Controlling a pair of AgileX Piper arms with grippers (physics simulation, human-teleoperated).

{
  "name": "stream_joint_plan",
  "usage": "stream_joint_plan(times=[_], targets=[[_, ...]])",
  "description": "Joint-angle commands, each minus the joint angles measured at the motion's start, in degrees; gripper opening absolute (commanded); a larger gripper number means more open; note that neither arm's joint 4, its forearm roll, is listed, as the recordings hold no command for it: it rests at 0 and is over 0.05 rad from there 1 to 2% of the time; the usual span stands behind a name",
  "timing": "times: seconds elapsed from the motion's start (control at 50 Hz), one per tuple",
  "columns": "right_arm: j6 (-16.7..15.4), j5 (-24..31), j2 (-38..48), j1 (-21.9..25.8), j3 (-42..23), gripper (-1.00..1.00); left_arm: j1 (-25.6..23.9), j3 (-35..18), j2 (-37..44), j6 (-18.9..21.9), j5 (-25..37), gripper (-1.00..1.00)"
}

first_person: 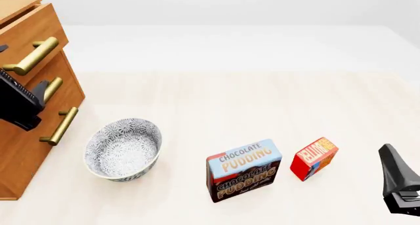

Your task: Put the butter at the back in the top drawer of the cabinet and close it.

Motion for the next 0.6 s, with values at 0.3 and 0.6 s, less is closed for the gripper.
stream_joint_plan(times=[0.3, 0.6], targets=[[0.0, 0.0, 0.0, 0.0, 0.0, 1.00, 1.5, 0.4, 2.8, 0.1, -2.6, 1.00], [0.0, 0.0, 0.0, 0.0, 0.0, 1.00, 2.4, 0.1, 5.1, 0.2, -4.3, 1.00]])
